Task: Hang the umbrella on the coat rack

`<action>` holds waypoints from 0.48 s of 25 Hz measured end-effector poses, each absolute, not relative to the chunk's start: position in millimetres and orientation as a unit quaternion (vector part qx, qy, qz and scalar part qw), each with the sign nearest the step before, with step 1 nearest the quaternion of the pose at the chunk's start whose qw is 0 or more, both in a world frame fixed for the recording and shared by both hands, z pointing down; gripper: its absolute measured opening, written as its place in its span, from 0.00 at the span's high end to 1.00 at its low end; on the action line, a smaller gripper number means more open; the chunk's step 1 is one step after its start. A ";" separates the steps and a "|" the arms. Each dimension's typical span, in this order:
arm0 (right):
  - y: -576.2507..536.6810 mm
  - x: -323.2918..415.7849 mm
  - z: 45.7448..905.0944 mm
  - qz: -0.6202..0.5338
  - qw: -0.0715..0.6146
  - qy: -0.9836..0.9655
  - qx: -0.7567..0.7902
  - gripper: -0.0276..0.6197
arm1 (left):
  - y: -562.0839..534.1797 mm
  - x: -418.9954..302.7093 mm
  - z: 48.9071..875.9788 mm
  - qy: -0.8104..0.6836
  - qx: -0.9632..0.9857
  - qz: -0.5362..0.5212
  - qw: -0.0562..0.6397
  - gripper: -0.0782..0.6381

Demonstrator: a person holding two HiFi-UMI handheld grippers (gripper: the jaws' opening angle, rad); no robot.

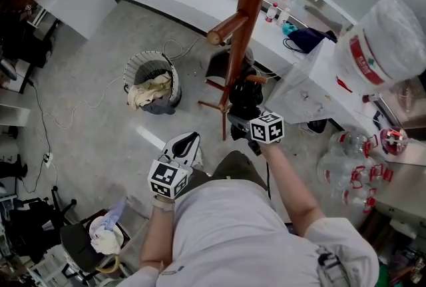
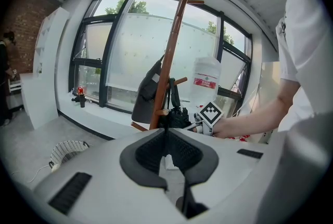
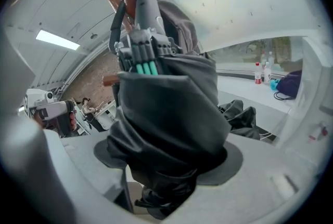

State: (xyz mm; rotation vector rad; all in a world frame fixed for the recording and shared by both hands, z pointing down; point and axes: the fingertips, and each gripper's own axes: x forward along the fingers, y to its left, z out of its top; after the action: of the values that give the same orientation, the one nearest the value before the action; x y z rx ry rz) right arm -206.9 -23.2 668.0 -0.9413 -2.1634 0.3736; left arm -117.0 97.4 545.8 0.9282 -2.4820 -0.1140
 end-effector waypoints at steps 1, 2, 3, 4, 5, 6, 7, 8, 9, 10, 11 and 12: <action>-25.8 -207.2 667.8 0.143 0.367 -0.846 -0.361 0.45 | 96.1 -117.4 545.9 -0.907 0.343 -0.042 0.242 0.89; -28.4 -207.2 667.7 0.140 0.366 -0.849 -0.354 0.44 | 94.5 -117.6 546.1 -0.905 0.346 -0.042 0.242 0.89; -31.3 -207.1 667.7 0.136 0.365 -0.853 -0.347 0.44 | 92.9 -117.7 546.3 -0.904 0.351 -0.042 0.242 0.89; -34.4 -207.0 667.5 0.132 0.363 -0.858 -0.340 0.44 | 91.2 -117.6 546.7 -0.902 0.355 -0.043 0.242 0.89; -37.4 -207.0 667.1 0.130 0.360 -0.862 -0.332 0.43 | 89.7 -117.7 547.2 -0.900 0.360 -0.043 0.242 0.89; -40.2 -207.0 666.5 0.130 0.357 -0.866 -0.325 0.43 | 88.5 -117.8 547.8 -0.898 0.364 -0.042 0.242 0.89; -42.9 -207.0 665.4 0.130 0.354 -0.870 -0.319 0.42 | 87.4 -118.1 548.4 -0.897 0.368 -0.041 0.242 0.89; -45.6 -206.8 664.1 0.131 0.350 -0.873 -0.312 0.42 | 86.4 -118.4 548.8 -0.895 0.372 -0.041 0.242 0.89; -48.4 -206.4 662.3 0.132 0.347 -0.877 -0.306 0.42 | 85.2 -118.7 548.8 -0.894 0.376 -0.041 0.242 0.89; -51.4 -205.7 660.4 0.133 0.343 -0.880 -0.300 0.42 | 83.9 -118.9 548.5 -0.892 0.380 -0.041 0.242 0.89; -54.2 -204.6 658.5 0.134 0.341 -0.882 -0.295 0.41 | 82.3 -119.0 548.1 -0.890 0.385 -0.041 0.241 0.89; -56.9 -203.3 656.6 0.135 0.339 -0.884 -0.291 0.41 | 80.8 -119.1 547.8 -0.888 0.389 -0.041 0.241 0.89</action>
State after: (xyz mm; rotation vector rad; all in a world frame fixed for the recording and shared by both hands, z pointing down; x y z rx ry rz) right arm -203.3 -56.9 656.6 -0.7575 -2.3032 0.3504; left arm -119.1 80.8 547.8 1.0653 -2.4289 -0.1116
